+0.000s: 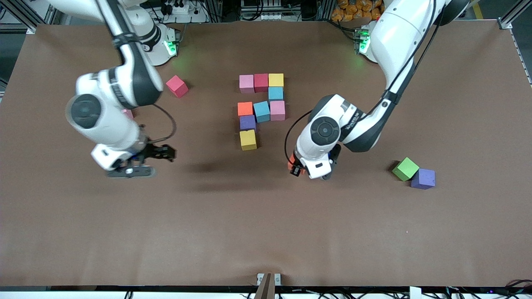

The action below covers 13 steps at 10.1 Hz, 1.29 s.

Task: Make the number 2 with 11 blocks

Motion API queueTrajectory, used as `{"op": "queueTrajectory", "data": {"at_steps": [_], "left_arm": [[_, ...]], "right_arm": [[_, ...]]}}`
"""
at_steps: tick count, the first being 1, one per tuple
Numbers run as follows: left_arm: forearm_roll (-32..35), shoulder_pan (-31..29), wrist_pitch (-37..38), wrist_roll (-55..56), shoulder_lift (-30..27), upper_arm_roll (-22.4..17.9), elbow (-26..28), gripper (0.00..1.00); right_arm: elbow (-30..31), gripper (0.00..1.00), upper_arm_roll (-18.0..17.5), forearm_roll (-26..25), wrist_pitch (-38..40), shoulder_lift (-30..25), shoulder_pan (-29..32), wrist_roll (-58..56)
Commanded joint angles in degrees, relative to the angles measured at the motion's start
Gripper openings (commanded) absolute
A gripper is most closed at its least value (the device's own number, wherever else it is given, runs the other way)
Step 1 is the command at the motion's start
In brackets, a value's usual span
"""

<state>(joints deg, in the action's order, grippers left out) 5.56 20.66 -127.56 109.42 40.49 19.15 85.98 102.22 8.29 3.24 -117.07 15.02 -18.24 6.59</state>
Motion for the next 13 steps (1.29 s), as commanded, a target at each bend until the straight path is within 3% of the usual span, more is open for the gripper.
{"op": "queueTrajectory", "data": {"at_steps": [1, 4, 8, 13], "left_arm": [[0.0, 2.0, -7.1, 9.8, 0.5, -0.3, 2.9, 0.19], [0.0, 3.8, -10.1, 21.4, 1.9, -0.4, 4.4, 0.13], [0.2, 6.2, -16.3, 32.8, 1.3, -0.6, 8.7, 0.13], [0.2, 6.3, -23.9, 37.2, -2.7, -0.5, 17.5, 0.13]], "right_arm": [[1.2, 1.00, -1.0, -0.6, 3.2, -4.1, 6.1, -6.4], [1.3, 1.00, -1.0, -0.6, 6.5, -4.9, 7.5, -9.9], [1.1, 1.00, -1.1, -0.2, 10.4, -4.8, 5.3, -11.0], [1.8, 1.00, -1.2, -0.1, 12.8, -4.4, -0.4, -13.7]]}}
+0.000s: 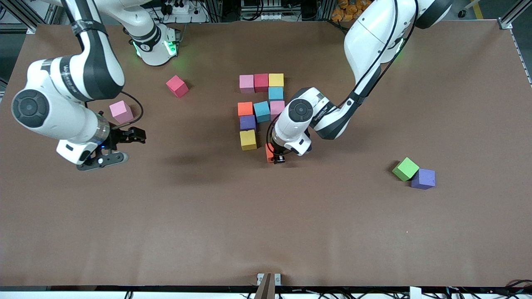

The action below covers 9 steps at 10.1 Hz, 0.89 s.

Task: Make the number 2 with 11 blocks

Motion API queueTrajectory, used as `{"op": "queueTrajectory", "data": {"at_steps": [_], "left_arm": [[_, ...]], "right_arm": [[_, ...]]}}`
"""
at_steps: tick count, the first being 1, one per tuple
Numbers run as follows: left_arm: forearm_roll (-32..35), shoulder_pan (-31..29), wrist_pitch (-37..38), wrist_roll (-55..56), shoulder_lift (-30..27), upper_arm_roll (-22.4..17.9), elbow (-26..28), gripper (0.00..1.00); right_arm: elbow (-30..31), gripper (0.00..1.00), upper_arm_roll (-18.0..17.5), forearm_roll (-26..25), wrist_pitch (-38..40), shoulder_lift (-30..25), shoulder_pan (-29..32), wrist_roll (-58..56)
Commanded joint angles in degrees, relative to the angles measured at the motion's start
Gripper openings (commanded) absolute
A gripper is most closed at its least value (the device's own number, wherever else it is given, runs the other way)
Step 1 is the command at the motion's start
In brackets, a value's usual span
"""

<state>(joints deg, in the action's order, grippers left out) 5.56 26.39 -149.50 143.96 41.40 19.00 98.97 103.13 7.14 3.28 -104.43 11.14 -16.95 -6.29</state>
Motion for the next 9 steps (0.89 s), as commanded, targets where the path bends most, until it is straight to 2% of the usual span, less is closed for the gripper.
{"op": "queueTrajectory", "data": {"at_steps": [1, 5, 6, 7, 9], "left_arm": [[0.2, 0.6, -1.9, 2.8, -3.8, -0.1, 4.5, 0.13], [0.7, 2.8, -1.9, 1.9, -4.0, -0.2, 4.0, 0.13], [3.4, 2.9, -1.9, 1.6, -3.8, 0.0, 4.0, 0.13], [4.1, 2.8, -1.9, 1.6, -3.6, 0.0, 3.9, 0.13], [4.2, 3.1, -1.9, 1.5, -3.3, 0.0, 3.4, 0.13]], "right_arm": [[1.1, 1.00, 0.0, -0.1, -0.4, -0.2, -3.4, -0.8], [0.7, 1.00, 0.0, 0.2, -1.2, 0.7, -6.0, -0.7], [0.4, 1.00, 0.2, 0.3, -1.1, 0.6, -5.4, -0.6], [-1.0, 1.00, 0.7, 0.4, -0.9, -0.1, -3.9, -0.7], [-1.7, 1.00, 0.4, 1.3, -0.9, -1.9, 3.2, -4.6]]}}
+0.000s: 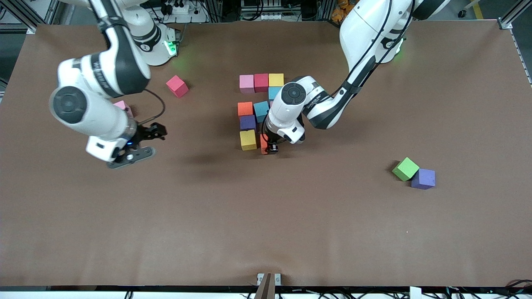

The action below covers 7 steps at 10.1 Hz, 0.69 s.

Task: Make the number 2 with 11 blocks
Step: 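Release yellow with the right gripper while the left gripper carries red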

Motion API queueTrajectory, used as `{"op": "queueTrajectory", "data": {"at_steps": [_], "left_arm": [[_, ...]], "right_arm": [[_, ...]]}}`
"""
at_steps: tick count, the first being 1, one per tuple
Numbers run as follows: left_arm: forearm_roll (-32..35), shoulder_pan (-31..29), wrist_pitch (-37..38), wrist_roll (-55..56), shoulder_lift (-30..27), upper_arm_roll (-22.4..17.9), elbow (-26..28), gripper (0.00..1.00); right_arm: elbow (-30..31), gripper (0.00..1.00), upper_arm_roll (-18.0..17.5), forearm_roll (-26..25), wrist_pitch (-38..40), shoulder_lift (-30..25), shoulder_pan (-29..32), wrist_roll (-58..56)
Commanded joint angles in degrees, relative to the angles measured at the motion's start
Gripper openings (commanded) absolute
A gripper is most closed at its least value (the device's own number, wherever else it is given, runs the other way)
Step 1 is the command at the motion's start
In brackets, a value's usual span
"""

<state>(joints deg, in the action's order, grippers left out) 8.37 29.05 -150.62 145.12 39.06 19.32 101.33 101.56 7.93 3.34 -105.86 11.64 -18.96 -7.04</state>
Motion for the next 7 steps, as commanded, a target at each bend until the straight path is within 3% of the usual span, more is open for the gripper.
{"op": "queueTrajectory", "data": {"at_steps": [1, 3, 6, 7], "left_arm": [[1.3, 0.8, -0.8, 0.4, -0.6, -0.3, 0.8, 0.12], [1.2, 1.1, -0.8, 0.8, 0.0, -0.3, 0.3, 0.12], [0.8, 1.2, -0.8, 0.8, 1.2, -0.3, -1.0, 0.12], [0.8, 1.2, -0.8, 0.5, 1.4, -0.3, -1.0, 0.12]], "right_arm": [[0.0, 1.00, -0.5, 3.9, 1.0, -4.0, 9.9, -8.6], [0.2, 1.00, -0.3, 3.9, 1.6, -8.1, 14.0, -9.1], [-0.1, 1.00, 0.2, -0.8, 3.6, -12.4, 13.0, -5.5], [-2.8, 1.00, 1.3, -1.1, 6.2, -12.5, 12.3, -4.1]]}}
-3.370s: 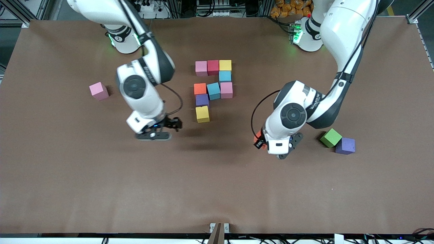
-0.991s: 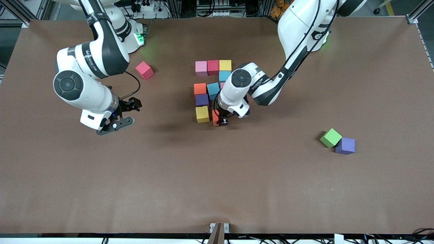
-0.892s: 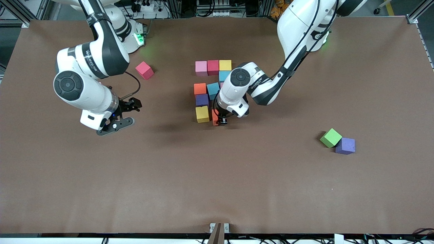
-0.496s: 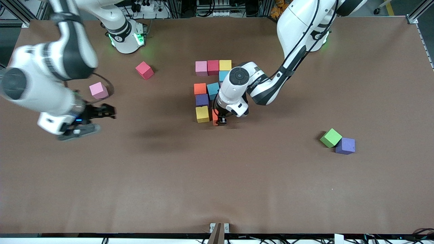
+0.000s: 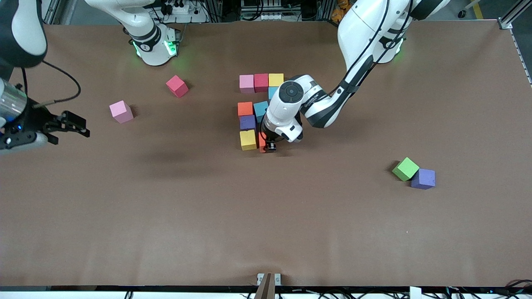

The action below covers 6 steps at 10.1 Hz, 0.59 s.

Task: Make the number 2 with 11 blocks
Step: 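Release yellow with the right gripper while the left gripper carries red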

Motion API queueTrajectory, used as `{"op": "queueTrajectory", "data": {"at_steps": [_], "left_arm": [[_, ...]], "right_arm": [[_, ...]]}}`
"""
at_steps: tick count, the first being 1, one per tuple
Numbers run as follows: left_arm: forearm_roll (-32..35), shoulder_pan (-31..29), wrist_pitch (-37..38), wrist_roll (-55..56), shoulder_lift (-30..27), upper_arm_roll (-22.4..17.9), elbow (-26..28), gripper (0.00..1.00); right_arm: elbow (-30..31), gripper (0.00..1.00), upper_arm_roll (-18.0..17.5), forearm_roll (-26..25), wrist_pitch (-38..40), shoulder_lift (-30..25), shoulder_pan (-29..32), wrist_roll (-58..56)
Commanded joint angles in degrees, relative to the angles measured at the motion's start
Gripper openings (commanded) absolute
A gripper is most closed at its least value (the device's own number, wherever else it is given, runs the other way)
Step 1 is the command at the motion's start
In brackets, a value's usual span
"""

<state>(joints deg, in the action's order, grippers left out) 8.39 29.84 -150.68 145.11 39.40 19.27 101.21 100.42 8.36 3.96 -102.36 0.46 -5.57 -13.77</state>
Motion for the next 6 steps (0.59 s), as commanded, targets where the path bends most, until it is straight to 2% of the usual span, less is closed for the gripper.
{"op": "queueTrajectory", "data": {"at_steps": [1, 3, 4, 6], "left_arm": [[0.8, 0.5, -0.8, 0.4, 1.3, -0.3, -1.0, 0.12], [0.8, 1.1, -0.8, 0.5, 2.4, -0.3, -2.4, 0.12], [0.8, 1.2, -0.8, 0.5, 2.5, -0.4, -2.5, 0.12], [0.9, 1.3, -0.8, 0.4, 2.7, -0.4, -2.5, 0.12]], "right_arm": [[-6.9, 1.00, 1.6, -1.8, 6.3, -1.1, -1.5, 3.5], [-10.4, 1.00, 2.1, -1.8, 9.4, -0.9, -1.5, 5.5], [-16.5, 1.00, 2.1, -1.9, 14.7, -0.6, -1.0, 6.0], [-18.3, 1.00, 2.0, -1.8, 17.0, -0.4, -0.1, 9.1]]}}
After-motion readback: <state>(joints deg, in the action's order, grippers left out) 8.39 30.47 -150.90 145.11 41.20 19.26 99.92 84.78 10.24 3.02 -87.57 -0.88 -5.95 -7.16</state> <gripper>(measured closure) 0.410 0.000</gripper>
